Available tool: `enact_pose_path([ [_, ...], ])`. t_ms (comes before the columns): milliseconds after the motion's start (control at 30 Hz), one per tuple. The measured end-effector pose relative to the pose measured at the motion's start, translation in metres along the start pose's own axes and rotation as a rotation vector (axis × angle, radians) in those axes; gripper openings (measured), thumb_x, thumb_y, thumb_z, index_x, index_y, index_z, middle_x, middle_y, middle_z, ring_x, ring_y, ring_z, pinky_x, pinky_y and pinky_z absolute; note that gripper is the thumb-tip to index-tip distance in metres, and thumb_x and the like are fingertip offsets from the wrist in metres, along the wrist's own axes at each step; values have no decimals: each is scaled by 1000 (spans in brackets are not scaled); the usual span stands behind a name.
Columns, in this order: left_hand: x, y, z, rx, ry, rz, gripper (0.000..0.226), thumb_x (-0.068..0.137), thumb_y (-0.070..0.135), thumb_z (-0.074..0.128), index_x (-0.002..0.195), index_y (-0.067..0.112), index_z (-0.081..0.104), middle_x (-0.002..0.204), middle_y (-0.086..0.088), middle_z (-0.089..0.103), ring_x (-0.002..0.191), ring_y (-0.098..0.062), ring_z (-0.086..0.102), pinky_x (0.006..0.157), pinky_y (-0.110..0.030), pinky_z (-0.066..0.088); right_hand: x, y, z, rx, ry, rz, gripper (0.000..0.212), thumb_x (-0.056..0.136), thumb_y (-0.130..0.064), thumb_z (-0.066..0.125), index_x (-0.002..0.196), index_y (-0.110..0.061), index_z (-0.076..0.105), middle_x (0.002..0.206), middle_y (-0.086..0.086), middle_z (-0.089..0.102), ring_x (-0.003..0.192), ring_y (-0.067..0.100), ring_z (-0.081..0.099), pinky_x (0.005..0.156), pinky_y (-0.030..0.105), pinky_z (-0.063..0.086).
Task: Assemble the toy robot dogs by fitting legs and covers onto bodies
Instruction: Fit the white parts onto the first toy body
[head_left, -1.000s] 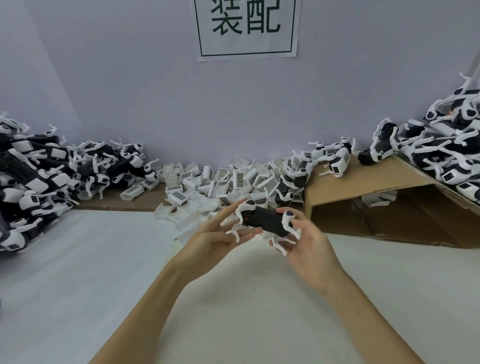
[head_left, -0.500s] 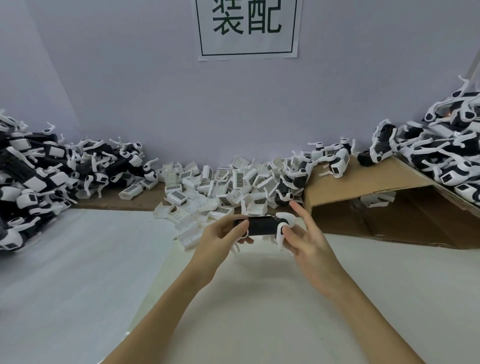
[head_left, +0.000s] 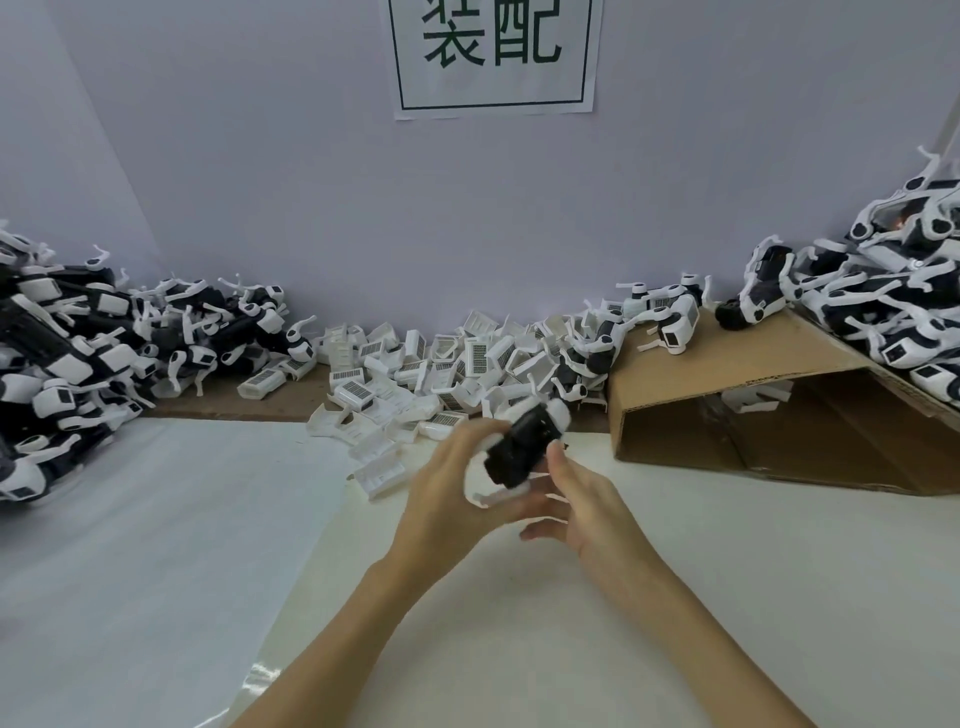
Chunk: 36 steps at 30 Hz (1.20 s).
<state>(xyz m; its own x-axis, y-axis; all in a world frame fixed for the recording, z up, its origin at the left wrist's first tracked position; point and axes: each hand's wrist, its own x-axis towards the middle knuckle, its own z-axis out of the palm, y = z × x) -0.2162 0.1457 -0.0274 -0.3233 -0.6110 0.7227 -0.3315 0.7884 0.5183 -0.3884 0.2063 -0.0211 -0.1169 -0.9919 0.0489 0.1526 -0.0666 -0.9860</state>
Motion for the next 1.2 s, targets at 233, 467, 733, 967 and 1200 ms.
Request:
enact_pose_path([
  [233, -2, 8, -1, 73, -114, 173, 61, 101, 42, 65, 154, 20, 44, 140, 15, 64, 137, -3, 52, 120, -35, 33, 3, 5, -4, 80, 31, 73, 54, 85, -36, 81, 131, -13, 65, 110, 20, 76, 99, 31, 76, 77, 32, 62],
  [467, 7, 2, -12, -272, -105, -229, 91, 92, 47, 81, 165, 40, 25, 161, 23, 44, 151, -6, 41, 119, -31, 35, 1, -3, -28, -538, -82, -110, 74, 85, -29, 81, 141, -59, 43, 121, -7, 66, 104, 8, 72, 87, 17, 53],
  [733, 12, -3, -22, -263, -237, -251, 70, 77, 41, 94, 137, 50, 60, 134, 21, 66, 126, -7, 58, 104, -18, 41, -3, -6, -36, -603, -87, -188, 65, 86, -18, 79, 141, -42, 53, 133, -13, 66, 119, 7, 66, 104, 43, 55],
  [967, 7, 14, -17, -133, -123, -87, 71, 68, 51, 98, 127, 36, 63, 123, 13, 65, 120, -22, 55, 106, -44, 39, -3, -10, -32, -732, -52, -315, 69, 81, -21, 91, 135, -43, 55, 131, -27, 62, 122, -5, 58, 103, 16, 48],
  [1200, 6, 25, -13, -29, -70, -48, 66, 77, 65, 81, 132, 34, 62, 123, 21, 63, 122, -14, 53, 108, -44, 32, -5, -16, -39, -715, -29, -346, 68, 80, -21, 91, 136, -42, 58, 130, -28, 63, 122, -6, 59, 98, 7, 46],
])
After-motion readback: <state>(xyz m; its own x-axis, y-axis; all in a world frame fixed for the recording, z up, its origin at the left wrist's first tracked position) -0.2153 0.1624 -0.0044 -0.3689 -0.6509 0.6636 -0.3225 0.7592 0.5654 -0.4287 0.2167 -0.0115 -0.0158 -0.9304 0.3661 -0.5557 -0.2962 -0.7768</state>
